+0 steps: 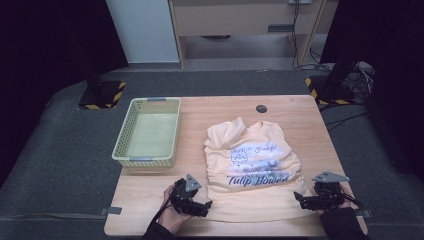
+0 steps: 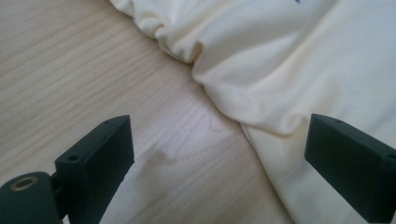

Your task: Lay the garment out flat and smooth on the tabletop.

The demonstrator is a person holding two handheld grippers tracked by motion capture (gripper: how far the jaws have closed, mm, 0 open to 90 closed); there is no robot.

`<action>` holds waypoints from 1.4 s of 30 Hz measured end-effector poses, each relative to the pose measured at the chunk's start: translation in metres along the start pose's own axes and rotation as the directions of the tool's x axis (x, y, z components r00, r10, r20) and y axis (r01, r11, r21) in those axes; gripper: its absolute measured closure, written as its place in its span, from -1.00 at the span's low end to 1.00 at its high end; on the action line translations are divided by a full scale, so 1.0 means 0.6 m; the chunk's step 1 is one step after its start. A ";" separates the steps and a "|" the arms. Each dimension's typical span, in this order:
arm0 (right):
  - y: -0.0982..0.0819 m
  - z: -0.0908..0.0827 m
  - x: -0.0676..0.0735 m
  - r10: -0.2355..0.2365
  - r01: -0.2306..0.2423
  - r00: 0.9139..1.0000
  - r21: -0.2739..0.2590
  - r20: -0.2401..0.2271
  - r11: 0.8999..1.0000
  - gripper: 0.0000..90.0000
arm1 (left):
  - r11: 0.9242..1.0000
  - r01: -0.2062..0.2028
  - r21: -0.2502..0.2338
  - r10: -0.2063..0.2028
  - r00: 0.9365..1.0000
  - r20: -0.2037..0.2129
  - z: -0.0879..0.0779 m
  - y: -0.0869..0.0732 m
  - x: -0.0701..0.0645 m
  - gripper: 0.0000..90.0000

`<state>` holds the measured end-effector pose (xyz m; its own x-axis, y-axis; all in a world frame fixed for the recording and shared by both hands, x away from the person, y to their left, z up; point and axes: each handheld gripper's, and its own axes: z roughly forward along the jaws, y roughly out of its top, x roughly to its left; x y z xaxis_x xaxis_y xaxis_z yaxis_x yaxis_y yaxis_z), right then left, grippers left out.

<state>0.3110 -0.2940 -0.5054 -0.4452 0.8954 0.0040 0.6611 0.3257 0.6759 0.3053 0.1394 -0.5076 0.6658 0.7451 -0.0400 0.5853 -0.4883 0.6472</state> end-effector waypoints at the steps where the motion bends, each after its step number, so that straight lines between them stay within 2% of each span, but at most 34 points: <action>1: 0.000 0.000 0.000 0.000 0.000 1.000 0.000 0.000 1.000 -0.91 | 1.000 0.015 -0.009 -0.015 1.000 -0.002 0.003 0.002 0.003 -0.84; 5: 0.013 -0.002 -0.010 0.027 -0.028 1.000 -0.067 -0.008 0.997 -0.90 | 0.998 0.064 -0.002 -0.064 0.998 -0.002 0.026 0.013 0.013 -0.82; 8: 0.025 0.006 -0.017 0.056 -0.057 0.998 -0.086 -0.018 0.995 -0.90 | 0.996 0.086 0.005 -0.086 0.996 -0.005 0.040 0.021 0.017 -0.81; 13: 0.042 0.019 -0.026 0.061 -0.063 0.998 -0.101 -0.017 0.993 -0.90 | 0.997 0.080 -0.004 -0.080 0.995 -0.057 0.050 0.025 0.019 -0.82; 15: 0.055 0.019 -0.031 0.068 -0.069 0.998 -0.134 -0.016 0.989 -0.90 | 0.997 0.080 0.005 -0.080 0.994 -0.076 0.055 0.025 0.021 -0.84; 17: 0.059 0.019 -0.034 0.074 -0.077 0.997 -0.151 -0.023 0.986 -0.89 | 0.996 0.086 0.014 -0.084 0.994 -0.076 0.058 0.024 0.022 -0.84; 22: 0.080 0.030 -0.045 0.081 -0.085 0.996 -0.195 -0.028 0.977 -0.89 | 0.998 0.056 0.026 -0.054 0.995 -0.084 0.059 0.023 0.019 -0.87; 29: 0.109 0.040 -0.054 0.079 -0.083 0.997 -0.242 -0.025 0.967 -0.89 | 0.998 0.058 0.031 -0.055 0.995 -0.087 0.057 0.020 0.019 -0.89; 33: 0.135 0.040 -0.065 0.096 -0.101 0.995 -0.280 -0.031 0.955 -0.89 | 0.998 0.056 0.032 -0.053 0.995 -0.085 0.055 0.018 0.020 -0.89; 38: 0.161 0.046 -0.075 0.099 -0.106 0.994 -0.289 -0.040 0.951 -0.88 | 0.998 0.050 0.034 -0.047 0.996 -0.080 0.053 0.015 0.023 -0.90; 42: 0.179 0.054 -0.083 0.098 -0.104 0.995 -0.284 -0.035 0.953 -0.86 | 0.998 0.047 0.038 -0.044 0.996 -0.078 0.051 0.013 0.026 -0.90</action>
<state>0.4237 -0.2935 -0.4568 -0.3991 0.9119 0.0959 0.5052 0.1314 0.8529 0.3341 0.1332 -0.5262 0.6015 0.7988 -0.0093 0.6331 -0.4696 0.6153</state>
